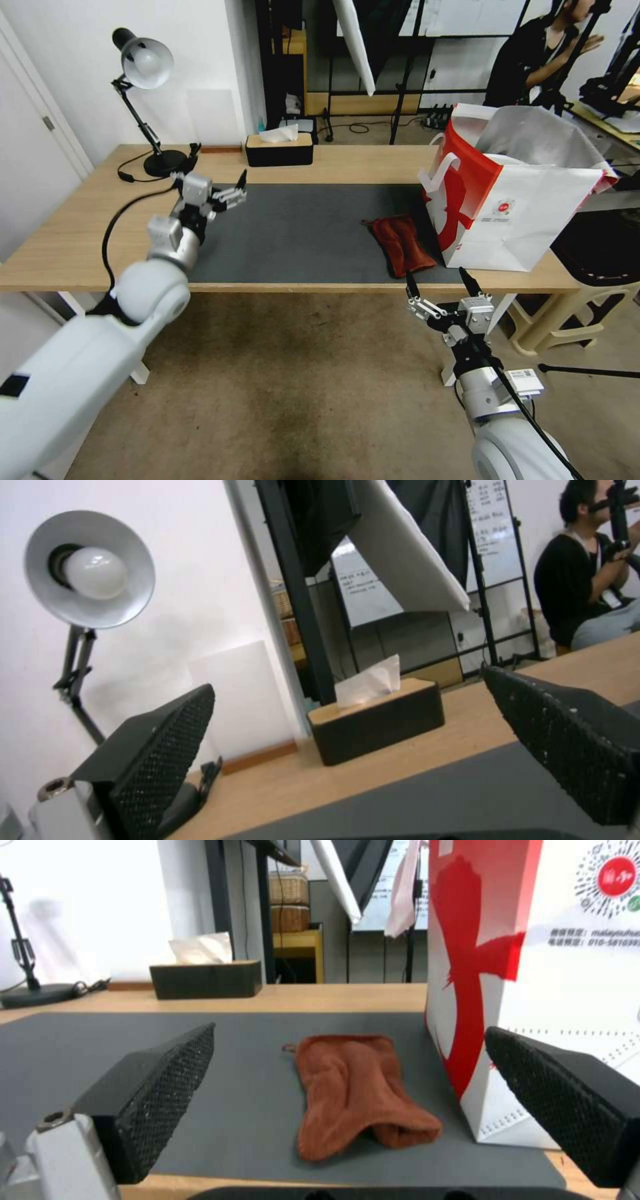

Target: Sweep shrimp from table into container with towel, then put container into takeout bag.

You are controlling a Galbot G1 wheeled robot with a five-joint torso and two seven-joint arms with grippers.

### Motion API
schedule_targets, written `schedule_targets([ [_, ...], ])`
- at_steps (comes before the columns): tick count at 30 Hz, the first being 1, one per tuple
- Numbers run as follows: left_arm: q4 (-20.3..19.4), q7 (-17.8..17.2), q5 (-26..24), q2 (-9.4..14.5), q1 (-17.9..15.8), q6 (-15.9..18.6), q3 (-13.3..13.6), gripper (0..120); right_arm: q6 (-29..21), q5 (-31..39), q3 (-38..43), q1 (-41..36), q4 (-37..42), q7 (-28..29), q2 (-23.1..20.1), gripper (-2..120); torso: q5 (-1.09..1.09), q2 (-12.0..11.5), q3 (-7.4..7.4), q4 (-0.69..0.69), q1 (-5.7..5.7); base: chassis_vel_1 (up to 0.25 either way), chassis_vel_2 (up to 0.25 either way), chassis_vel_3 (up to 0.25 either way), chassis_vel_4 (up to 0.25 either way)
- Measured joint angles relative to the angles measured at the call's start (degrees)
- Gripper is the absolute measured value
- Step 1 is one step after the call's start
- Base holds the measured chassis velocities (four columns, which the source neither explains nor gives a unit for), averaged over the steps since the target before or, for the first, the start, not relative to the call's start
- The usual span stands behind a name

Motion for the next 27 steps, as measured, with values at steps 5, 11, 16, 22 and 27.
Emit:
schedule_targets([
  [5,-3.7,-0.9,2.1,-2.5,6.8,0.6,-3.4,100,0.0,-0.4,0.4,-0.1,0.6,0.1,0.1,100,0.00,0.0,0.00,0.02,-0.01,0.000,0.000,0.000,0.000],
  [11,-5.3,-1.2,5.6,-5.2,11.0,0.7,-4.7,100,-0.1,-1.2,1.2,-1.0,1.6,0.4,0.8,100,0.01,0.0,0.00,-0.02,-0.01,0.000,0.000,0.000,0.000],
  [16,-7.0,-1.1,11.2,-8.6,18.2,-1.3,-6.6,100,-0.2,-2.0,1.7,-0.7,1.8,0.8,1.3,100,-0.01,0.0,0.00,0.03,-0.01,0.000,0.000,0.000,0.000],
  [22,-7.3,-1.1,13.0,-9.8,20.1,-2.3,-7.0,100,-0.2,-2.2,1.8,-0.4,1.4,0.8,1.4,100,0.01,0.0,0.00,0.02,-0.01,0.000,0.000,0.000,0.000],
  [27,-6.6,-0.9,16.5,-12.4,23.6,-5.5,-7.4,100,0.3,-2.5,1.9,0.0,0.4,0.9,1.7,100,0.03,0.0,0.00,-0.01,-0.01,0.000,0.000,0.000,0.000],
])
